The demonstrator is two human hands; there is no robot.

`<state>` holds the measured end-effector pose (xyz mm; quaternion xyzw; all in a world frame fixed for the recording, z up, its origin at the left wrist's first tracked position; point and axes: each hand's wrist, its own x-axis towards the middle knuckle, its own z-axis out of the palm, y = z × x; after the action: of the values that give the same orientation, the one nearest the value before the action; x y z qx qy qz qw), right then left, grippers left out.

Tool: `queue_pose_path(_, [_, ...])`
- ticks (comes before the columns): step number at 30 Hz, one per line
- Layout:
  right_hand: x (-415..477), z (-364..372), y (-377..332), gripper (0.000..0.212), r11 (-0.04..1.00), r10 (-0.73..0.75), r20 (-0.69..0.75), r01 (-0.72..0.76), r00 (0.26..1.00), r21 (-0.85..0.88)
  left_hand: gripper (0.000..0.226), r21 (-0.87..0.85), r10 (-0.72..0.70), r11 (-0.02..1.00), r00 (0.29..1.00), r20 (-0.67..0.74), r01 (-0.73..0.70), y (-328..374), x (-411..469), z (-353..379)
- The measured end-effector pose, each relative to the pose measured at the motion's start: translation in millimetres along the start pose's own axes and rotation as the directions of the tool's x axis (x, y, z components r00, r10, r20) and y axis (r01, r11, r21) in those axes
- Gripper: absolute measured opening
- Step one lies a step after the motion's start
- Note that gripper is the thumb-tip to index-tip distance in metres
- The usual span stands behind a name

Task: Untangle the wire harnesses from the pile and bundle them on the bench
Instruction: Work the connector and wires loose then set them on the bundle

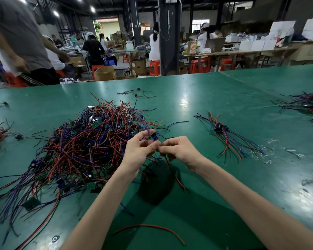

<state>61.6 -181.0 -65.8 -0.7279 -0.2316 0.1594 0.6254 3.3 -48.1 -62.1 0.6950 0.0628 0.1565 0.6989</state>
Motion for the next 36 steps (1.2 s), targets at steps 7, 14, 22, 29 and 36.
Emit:
queue_pose_path(7, [-2,-2,-1,0.013,0.999,-0.027,0.08,0.031,0.996,-0.044,0.038,-0.092,-0.005,0.996,0.999,-0.044,0.0,3,2,-5])
queue_pose_path(14, [-3,-16,-2,0.015,0.993,0.051,0.262,-0.02,0.964,-0.116,0.034,-0.2,-0.021,0.98,0.993,-0.114,-0.003,4,8,-12])
queue_pose_path(22, [-6,-26,-4,0.006,0.96,0.113,0.407,0.007,0.906,-0.281,0.031,-0.275,-0.069,0.961,0.98,-0.188,0.014,2,17,-30])
queue_pose_path(29, [-3,-30,-3,0.003,0.95,0.124,0.426,0.017,0.896,-0.312,0.029,-0.301,-0.071,0.953,0.981,-0.179,0.014,1,18,-32])
queue_pose_path(36, [-5,-29,-4,0.017,0.959,0.099,0.487,0.046,0.868,-0.278,0.03,-0.359,-0.1,0.933,0.976,-0.191,0.025,5,18,-34])
